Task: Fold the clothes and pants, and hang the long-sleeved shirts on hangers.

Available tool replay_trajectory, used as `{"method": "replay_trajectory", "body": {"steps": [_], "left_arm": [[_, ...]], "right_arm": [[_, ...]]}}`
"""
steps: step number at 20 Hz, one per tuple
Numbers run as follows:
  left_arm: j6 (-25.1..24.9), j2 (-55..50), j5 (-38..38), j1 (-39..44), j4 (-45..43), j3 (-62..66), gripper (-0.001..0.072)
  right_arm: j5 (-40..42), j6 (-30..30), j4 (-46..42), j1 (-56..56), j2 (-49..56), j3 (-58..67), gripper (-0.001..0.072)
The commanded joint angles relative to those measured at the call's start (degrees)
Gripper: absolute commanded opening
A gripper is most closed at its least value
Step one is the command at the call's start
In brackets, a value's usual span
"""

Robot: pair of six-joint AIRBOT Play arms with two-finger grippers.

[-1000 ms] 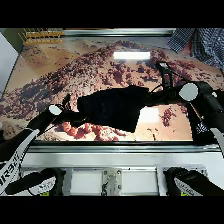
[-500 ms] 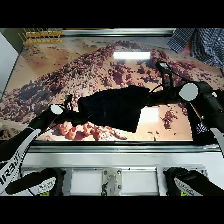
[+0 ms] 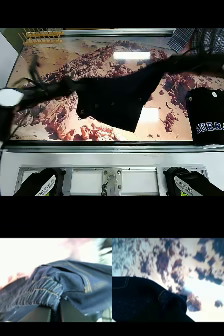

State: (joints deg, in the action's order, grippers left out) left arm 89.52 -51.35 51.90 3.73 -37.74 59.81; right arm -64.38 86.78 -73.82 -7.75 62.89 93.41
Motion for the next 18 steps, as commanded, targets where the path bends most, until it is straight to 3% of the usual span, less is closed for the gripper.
{"method": "replay_trajectory", "body": {"steps": [1,3,6,10,12,18], "left_arm": [[0.70,11.15,1.33,-0.26,1.73,7.93,0.0023],[3.30,16.04,1.11,2.03,1.75,8.76,0.0023],[11.08,22.29,-0.04,6.34,1.70,5.68,0.0022],[21.11,26.38,-1.49,11.32,1.66,-1.20,0.0023],[23.74,26.43,-3.21,13.05,1.18,-5.64,0.0022],[21.84,11.13,-9.92,11.80,1.22,-16.44,0.0023]], "right_arm": [[-0.85,-1.51,-0.57,1.29,-0.31,17.09,0.0011],[-0.87,-1.51,-0.59,1.29,-1.25,21.99,0.0012],[-0.85,-1.49,-0.59,1.29,-3.82,22.97,0.0011],[-0.85,-1.07,-0.55,1.29,-4.87,22.95,0.0011],[-1.16,-0.70,1.38,1.20,-3.30,22.95,0.0010],[-10.73,1.77,5.03,1.11,14.71,22.82,0.0010]]}}
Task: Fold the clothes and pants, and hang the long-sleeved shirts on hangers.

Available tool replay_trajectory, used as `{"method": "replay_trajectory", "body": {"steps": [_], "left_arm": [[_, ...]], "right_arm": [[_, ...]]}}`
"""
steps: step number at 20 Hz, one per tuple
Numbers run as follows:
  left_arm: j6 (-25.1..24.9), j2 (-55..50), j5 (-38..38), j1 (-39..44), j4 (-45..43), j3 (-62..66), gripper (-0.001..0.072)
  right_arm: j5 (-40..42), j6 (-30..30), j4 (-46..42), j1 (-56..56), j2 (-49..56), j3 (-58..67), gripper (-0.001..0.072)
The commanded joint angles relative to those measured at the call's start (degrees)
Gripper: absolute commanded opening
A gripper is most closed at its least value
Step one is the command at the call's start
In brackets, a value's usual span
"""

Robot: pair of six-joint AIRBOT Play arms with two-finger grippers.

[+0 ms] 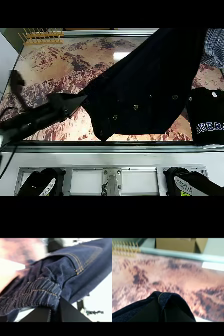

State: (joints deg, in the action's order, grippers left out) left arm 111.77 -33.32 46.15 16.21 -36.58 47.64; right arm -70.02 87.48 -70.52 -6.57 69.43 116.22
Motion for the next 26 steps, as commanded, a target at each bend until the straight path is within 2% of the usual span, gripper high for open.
{"method": "replay_trajectory", "body": {"steps": [1,4,5,8,11,13,15,18,21,23,26], "left_arm": [[-3.63,-11.41,-5.84,-1.99,0.07,-4.55,0.0023],[-9.57,-25.57,-10.45,-7.56,0.59,-2.27,0.0023],[-11.34,-30.42,-9.86,-9.53,0.68,0.09,0.0023],[-19.63,-43.25,-1.53,-14.67,0.66,9.94,0.0023],[-25.66,-47.12,5.14,-17.64,-0.11,15.87,0.0023],[-25.86,-46.62,4.72,-18.67,-3.26,15.32,0.0023],[-25.83,-46.58,4.07,-19.06,-8.22,13.20,0.0023],[-26.34,-48.09,2.05,-19.04,-9.33,9.49,0.0023],[-26.45,-51.19,0.98,-19.04,-9.35,7.52,0.0023],[-27.58,-53.11,2.89,-18.93,-9.38,7.54,0.0023],[-28.55,-54.34,4.31,-18.91,-9.35,7.54,0.0023]], "right_arm": [[-5.44,1.01,1.55,-0.07,12.26,-0.04,0.0011],[-3.74,-0.20,1.53,-0.04,22.69,-0.04,0.0011],[-2.75,-0.35,1.55,-0.04,24.52,-0.04,0.0011],[-2.34,-1.16,1.55,-0.07,24.94,-0.66,0.0011],[-5.90,-2.89,-0.94,-0.09,20.24,-6.21,0.0010],[-5.55,-3.52,-1.03,-0.15,15.74,-14.58,0.0011],[-1.84,-3.50,-1.29,-0.79,11.41,-25.81,0.0011],[7.52,-3.28,-0.17,-2.67,7.45,-43.91,0.0011],[18.12,-3.28,1.38,-5.27,7.89,-57.55,0.0011],[22.23,-3.26,1.81,-6.19,8.90,-62.31,0.0011],[22.01,-3.28,3.91,-6.34,10.82,-63.58,0.0012]]}}
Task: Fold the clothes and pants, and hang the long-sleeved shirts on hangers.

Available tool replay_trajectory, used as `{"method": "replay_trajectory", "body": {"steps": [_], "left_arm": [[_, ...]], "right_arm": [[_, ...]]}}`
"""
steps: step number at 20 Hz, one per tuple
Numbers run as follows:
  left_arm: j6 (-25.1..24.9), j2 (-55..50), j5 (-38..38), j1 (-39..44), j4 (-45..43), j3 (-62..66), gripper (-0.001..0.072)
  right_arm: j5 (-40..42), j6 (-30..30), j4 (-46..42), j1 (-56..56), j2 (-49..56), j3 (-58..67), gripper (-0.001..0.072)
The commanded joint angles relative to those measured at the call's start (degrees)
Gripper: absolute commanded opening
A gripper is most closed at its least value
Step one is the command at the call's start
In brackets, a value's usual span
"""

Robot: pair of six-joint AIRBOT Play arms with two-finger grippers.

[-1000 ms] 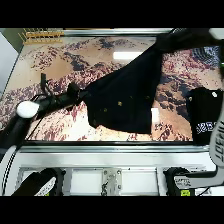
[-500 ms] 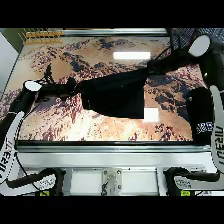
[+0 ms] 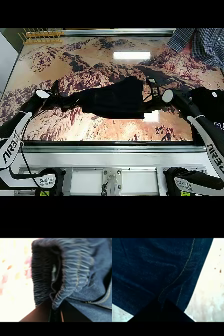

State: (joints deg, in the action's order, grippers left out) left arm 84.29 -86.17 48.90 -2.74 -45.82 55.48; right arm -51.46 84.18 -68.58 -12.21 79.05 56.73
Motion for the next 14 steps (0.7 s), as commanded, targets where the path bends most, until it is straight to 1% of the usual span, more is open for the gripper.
{"method": "replay_trajectory", "body": {"steps": [1,4,6,7,8,9,10,11,14], "left_arm": [[-1.11,-1.49,1.88,0.02,-0.15,-0.31,0.0023],[-1.14,-1.51,2.75,0.02,-1.66,-0.31,0.0023],[-1.16,-1.49,3.80,0.02,-2.67,-0.31,0.0023],[-1.14,-1.44,4.17,0.02,-2.58,-0.28,0.0099],[-1.14,-1.25,4.42,0.02,-2.58,0.02,0.0385],[-1.14,-0.70,5.11,-0.24,-2.60,1.14,0.0535],[-1.16,0.50,5.62,-0.66,-2.60,2.40,0.0533],[-1.40,2.56,6.05,-1.20,-2.69,3.89,0.0533],[-1.49,9.62,7.91,-3.06,-2.71,6.78,0.0533]], "right_arm": [[3.48,0.02,1.99,-0.83,1.73,-4.07,0.0012],[3.45,0.02,2.29,-0.87,2.64,-4.07,0.0013],[3.45,0.00,4.00,-0.87,2.62,-4.07,0.0015],[3.45,-0.04,5.57,-0.85,2.60,-4.07,0.0031],[3.43,-0.74,7.93,-0.79,2.36,-3.96,0.0171],[2.67,-1.92,10.38,-0.42,1.84,-3.28,0.0477],[0.90,-2.71,12.48,0.39,0.70,-1.97,0.0612],[-1.09,-3.85,13.40,1.53,-0.87,-0.55,0.0612],[-4.66,-4.31,13.33,8.59,-6.58,1.62,0.0612]]}}
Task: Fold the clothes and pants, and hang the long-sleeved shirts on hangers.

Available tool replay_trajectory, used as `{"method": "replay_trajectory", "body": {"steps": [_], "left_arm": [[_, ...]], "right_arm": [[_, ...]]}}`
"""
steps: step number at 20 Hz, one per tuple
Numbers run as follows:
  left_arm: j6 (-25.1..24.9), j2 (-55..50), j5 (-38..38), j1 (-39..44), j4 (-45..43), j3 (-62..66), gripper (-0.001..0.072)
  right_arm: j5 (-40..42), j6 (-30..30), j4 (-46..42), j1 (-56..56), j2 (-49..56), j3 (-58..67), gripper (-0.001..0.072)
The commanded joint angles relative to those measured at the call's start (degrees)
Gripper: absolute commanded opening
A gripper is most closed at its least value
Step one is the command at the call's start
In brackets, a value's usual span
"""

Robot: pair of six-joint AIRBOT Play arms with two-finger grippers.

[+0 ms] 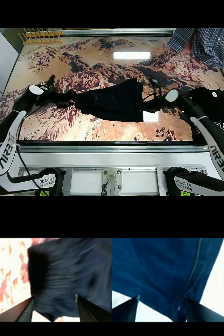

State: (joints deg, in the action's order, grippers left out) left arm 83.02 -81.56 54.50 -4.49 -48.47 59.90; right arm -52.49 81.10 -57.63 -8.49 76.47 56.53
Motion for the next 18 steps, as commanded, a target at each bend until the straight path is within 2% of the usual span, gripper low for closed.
{"method": "replay_trajectory", "body": {"steps": [1,2,3,5,6,10,12,18], "left_arm": [[-0.24,7.32,2.49,-1.38,-0.07,2.03,0.0533],[-0.24,9.33,2.27,-1.16,-0.04,1.16,0.0531],[-0.24,11.15,2.03,-0.59,-0.04,0.02,0.0493],[-0.22,13.77,0.92,1.53,0.00,-2.93,0.0060],[-0.26,14.78,-0.37,3.04,0.00,-4.70,0.0023],[-0.09,16.79,-3.45,10.16,0.11,-10.25,0.0023],[-0.09,16.48,-3.52,12.98,0.13,-10.86,0.0023],[0.44,14.14,-3.69,16.28,0.52,-10.62,0.0023]], "right_arm": [[-5.07,-1.64,2.43,8.35,-4.85,1.81,0.0612],[-6.75,-1.92,2.40,11.76,-4.63,1.79,0.0612],[-7.91,-2.71,2.82,14.56,-3.61,1.79,0.0613],[-8.39,-6.12,6.34,18.58,0.48,1.79,0.0614],[-8.09,-8.46,8.76,19.50,3.04,1.79,0.0614],[-4.76,-15.32,22.53,19.50,14.60,2.08,0.0612],[-4.33,-18.67,29.42,18.23,19.17,3.15,0.0587],[-4.31,-18.10,30.75,8.63,25.53,9.03,0.0587]]}}
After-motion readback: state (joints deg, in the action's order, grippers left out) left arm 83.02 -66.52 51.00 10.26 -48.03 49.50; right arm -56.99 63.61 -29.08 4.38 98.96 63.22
